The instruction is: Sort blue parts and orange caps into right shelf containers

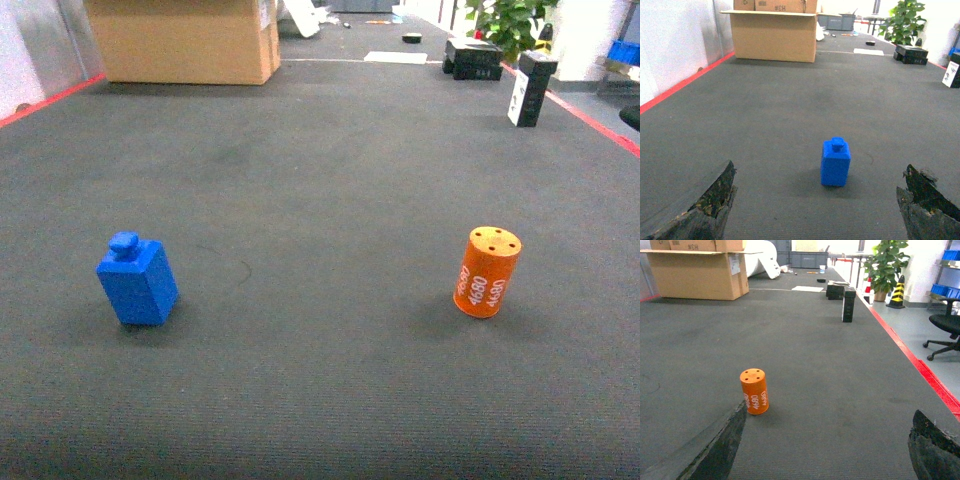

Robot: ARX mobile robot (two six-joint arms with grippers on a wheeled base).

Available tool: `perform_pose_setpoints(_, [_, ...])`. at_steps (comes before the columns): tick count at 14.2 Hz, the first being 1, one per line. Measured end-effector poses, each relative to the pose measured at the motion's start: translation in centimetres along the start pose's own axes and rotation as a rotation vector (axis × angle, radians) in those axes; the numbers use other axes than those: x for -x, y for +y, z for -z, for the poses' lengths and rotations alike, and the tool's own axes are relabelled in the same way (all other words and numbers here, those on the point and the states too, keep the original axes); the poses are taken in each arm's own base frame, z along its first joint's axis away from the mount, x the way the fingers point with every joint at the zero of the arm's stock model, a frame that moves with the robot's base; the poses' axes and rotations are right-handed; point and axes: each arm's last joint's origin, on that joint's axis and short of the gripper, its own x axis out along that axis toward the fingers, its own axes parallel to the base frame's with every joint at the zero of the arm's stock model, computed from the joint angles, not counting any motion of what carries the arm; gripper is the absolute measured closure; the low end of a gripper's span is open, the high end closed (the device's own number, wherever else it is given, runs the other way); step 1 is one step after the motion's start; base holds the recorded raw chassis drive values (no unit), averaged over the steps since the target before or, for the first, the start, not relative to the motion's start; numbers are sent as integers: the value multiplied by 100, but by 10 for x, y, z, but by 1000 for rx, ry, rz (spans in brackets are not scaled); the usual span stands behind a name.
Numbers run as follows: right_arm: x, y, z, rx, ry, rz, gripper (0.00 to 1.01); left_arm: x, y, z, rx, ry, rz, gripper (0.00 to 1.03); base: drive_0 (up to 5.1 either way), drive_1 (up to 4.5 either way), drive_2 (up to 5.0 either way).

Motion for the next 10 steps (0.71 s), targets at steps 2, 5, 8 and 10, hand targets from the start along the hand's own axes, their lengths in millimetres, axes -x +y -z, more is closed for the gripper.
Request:
perform_pose_setpoints(2, [0, 0, 0, 0, 0, 0, 3, 0, 0, 0, 0, 0, 0, 5, 0, 0, 0])
perform_pose_setpoints(5, [0, 0, 0, 0, 0, 0, 3, 0, 0, 0, 0, 0, 0, 5, 0, 0, 0])
perform_pose_setpoints(8, [0, 0, 2, -5, 40, 28, 3, 0, -2, 1, 6, 98, -49, 5, 0, 0, 0])
perform_pose_setpoints(10, [-24, 6, -14, 15, 125, 136, 3, -28, -1, -16, -5, 148, -167, 5, 0, 0, 0])
